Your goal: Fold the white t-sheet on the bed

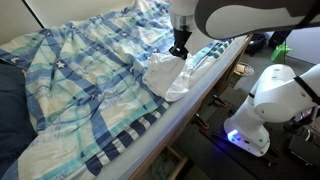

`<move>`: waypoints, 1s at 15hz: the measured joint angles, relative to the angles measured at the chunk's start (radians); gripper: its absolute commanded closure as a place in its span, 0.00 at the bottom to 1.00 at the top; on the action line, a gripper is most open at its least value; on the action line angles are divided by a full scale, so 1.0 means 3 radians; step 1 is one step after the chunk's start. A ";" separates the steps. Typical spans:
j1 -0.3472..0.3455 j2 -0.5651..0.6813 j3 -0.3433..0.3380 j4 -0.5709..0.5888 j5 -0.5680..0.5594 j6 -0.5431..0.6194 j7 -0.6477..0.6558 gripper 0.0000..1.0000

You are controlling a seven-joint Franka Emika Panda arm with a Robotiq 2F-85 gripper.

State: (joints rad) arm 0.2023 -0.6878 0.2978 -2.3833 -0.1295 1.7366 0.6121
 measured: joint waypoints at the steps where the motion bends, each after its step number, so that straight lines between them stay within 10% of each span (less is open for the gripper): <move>1: -0.0008 0.0002 0.0010 0.0001 0.0000 0.0000 0.0000 1.00; 15: -0.0268 -0.0085 0.0004 -0.0434 -0.0006 -0.0246 0.0002 1.00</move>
State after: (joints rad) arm 0.1220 -0.7134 0.2991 -2.5136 -0.1313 1.6628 0.6126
